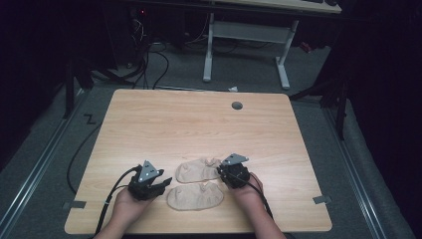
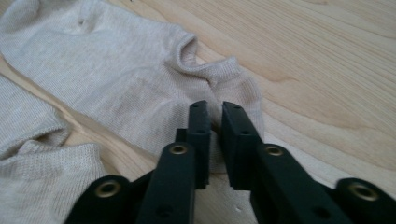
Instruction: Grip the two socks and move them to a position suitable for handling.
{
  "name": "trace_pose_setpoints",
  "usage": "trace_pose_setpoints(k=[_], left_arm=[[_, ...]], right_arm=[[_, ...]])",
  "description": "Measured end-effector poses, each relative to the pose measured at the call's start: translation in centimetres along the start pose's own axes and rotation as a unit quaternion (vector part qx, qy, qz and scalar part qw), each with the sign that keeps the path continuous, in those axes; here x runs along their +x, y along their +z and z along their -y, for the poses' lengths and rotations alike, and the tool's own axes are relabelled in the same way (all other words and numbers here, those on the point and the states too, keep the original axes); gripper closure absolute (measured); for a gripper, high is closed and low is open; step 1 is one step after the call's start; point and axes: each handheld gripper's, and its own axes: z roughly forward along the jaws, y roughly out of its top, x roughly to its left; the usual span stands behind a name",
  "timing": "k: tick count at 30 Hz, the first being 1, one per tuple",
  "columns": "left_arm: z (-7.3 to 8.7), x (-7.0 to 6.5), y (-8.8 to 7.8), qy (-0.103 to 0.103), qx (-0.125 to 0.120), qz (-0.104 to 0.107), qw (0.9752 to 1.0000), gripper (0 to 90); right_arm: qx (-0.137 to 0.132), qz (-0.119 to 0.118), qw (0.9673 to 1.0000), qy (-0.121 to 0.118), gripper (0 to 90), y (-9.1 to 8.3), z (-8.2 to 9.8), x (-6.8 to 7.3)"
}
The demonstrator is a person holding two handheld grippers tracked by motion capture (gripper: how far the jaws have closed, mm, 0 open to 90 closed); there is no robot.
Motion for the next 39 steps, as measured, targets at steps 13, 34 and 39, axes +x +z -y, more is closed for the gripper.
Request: trace_pose_setpoints(k=[13,34,39], left_arm=[[-1.3,-0.4,4.4,-0.027,0.017,0.006,0.9995,57.7],[-2.1,-1.7,0.3,-0.007,-0.025,0.005,0.9996,86.3],[-1.6,-2.8,-1.0,0.009,-0.017,0.008,0.9998,86.3]], right_arm=[[-0.007,0.016,0.9984,0.053,65.5,0.0,0.8,-2.2],[-0.076,0.018,0.9969,-0.011,86.9,-4.0,0.2,0.3],[-0.075,0.006,0.9966,-0.034,86.8,-5.2,1.3,1.6]])
